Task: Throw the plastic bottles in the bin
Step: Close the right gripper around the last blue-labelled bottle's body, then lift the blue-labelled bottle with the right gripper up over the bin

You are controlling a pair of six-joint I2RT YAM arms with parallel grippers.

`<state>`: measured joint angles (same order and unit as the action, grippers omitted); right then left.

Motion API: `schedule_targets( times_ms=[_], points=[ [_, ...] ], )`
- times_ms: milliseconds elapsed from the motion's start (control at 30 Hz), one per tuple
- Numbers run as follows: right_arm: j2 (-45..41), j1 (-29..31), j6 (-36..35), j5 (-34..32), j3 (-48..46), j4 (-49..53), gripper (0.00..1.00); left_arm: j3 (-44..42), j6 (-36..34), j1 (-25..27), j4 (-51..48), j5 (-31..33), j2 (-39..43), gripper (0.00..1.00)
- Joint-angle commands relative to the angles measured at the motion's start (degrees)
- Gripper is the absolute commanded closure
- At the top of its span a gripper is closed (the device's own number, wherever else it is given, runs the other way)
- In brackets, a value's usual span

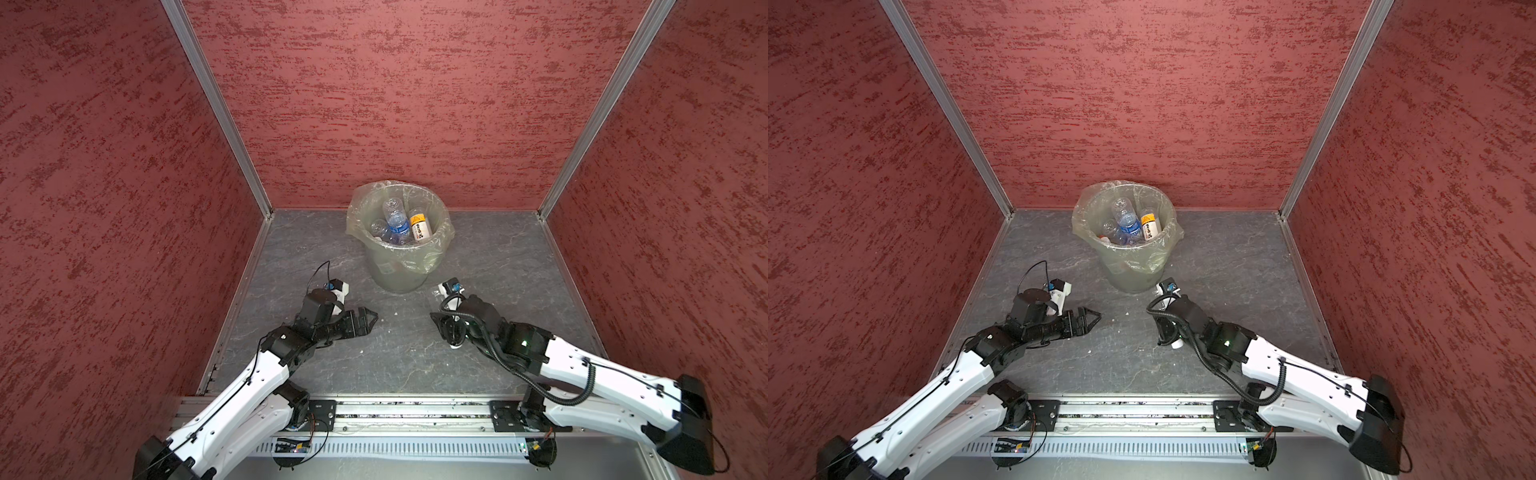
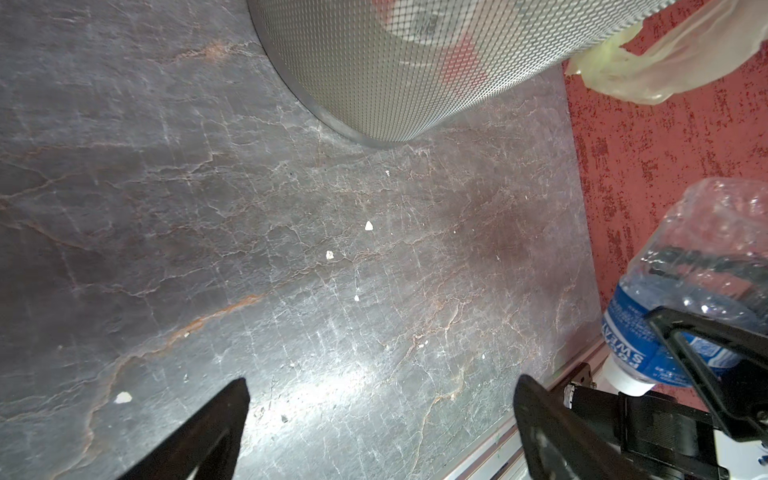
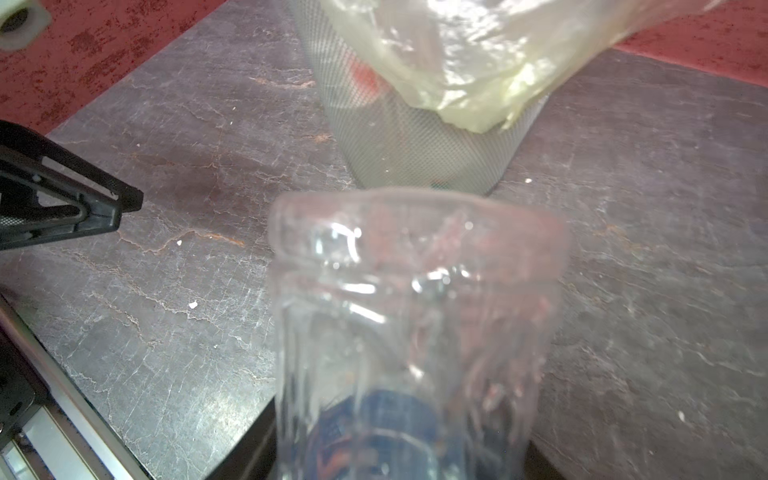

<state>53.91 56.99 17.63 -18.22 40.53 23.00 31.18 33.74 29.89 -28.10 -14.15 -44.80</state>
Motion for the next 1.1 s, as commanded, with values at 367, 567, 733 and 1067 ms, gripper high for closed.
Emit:
schedule_targets(
  times_ms=[367, 567, 733, 1067],
  points=[
    [-10.97, 0.75, 0.67, -7.96, -2.39, -5.68, 0.76, 2.2, -4.58, 7.87, -0.6, 8.57, 0.71, 0.01],
    [-5.77, 0.75, -4.82, -13.6, 6.15, -6.14, 0.76, 3.1, -5.44, 10.16, -1.77, 11.05, 0.92, 0.01],
    [5.07, 0.28, -12.05, -18.06, 21.77, -9.23, 0.77, 2.03, -4.66, 10.97, -2.3, 12.47, 2.88, 0.01],
    [41.93, -16.36, -14.25, -3.47, 67.33, -1.83, 0.23, -0.31, -2.14, 11.99, -3.95, 14.22, 7.89, 0.01]
  ],
)
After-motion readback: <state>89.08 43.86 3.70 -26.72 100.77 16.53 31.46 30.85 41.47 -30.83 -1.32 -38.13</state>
